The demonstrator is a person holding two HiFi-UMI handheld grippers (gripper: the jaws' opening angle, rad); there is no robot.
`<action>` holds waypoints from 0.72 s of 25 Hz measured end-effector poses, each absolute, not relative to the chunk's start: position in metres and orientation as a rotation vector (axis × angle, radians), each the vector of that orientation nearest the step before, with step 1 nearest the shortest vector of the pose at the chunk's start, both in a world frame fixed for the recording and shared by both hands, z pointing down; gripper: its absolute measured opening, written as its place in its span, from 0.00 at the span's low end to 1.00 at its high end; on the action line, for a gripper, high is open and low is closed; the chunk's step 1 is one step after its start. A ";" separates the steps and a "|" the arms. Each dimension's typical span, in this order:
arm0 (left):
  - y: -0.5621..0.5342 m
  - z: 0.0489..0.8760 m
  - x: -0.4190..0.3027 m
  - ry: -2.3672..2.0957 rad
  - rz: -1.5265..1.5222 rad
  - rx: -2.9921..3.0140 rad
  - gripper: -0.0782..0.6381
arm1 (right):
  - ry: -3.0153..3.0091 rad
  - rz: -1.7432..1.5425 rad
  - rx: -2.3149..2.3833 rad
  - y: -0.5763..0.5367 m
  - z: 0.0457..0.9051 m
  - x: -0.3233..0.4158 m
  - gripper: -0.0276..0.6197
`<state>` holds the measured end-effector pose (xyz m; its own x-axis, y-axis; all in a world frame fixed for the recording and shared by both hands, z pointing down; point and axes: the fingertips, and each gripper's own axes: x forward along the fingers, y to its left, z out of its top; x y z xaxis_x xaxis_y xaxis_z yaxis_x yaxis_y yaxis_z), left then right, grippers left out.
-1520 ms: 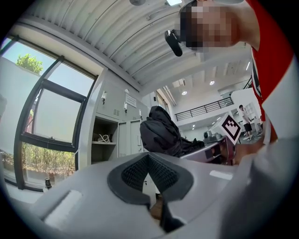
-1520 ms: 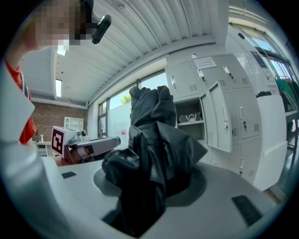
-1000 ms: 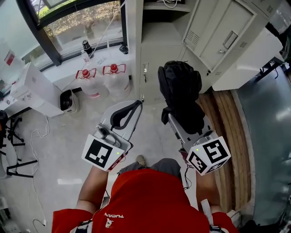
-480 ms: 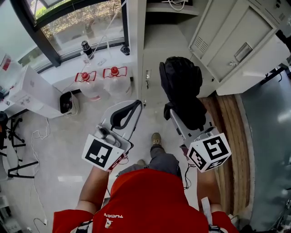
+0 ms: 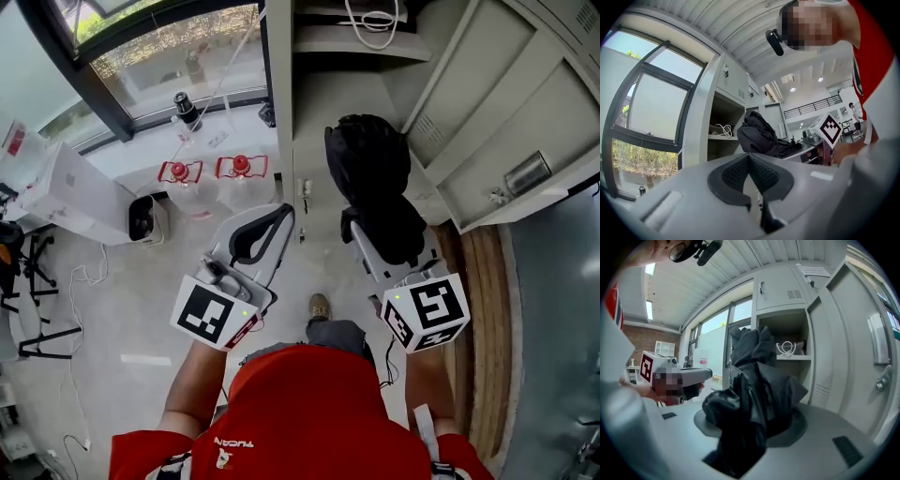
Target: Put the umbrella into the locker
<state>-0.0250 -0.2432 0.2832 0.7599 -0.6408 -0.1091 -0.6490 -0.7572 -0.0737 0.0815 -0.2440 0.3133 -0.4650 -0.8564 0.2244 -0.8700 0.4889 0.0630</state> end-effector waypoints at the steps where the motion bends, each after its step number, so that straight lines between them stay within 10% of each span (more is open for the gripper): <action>1: -0.252 0.283 -0.020 1.060 0.119 -2.840 0.12 | -2.504 0.081 1.469 -0.253 0.313 0.085 0.36; 18: -0.341 0.299 0.010 1.182 0.064 -2.826 0.12 | -2.175 -0.025 1.383 -0.374 0.343 0.116 0.36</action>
<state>0.0103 -0.3413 0.2990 0.7020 -0.7088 -0.0688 -0.7121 -0.6998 -0.0559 0.1159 -0.3741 0.3434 -0.3139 -0.8404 0.4419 -0.8302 0.4688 0.3017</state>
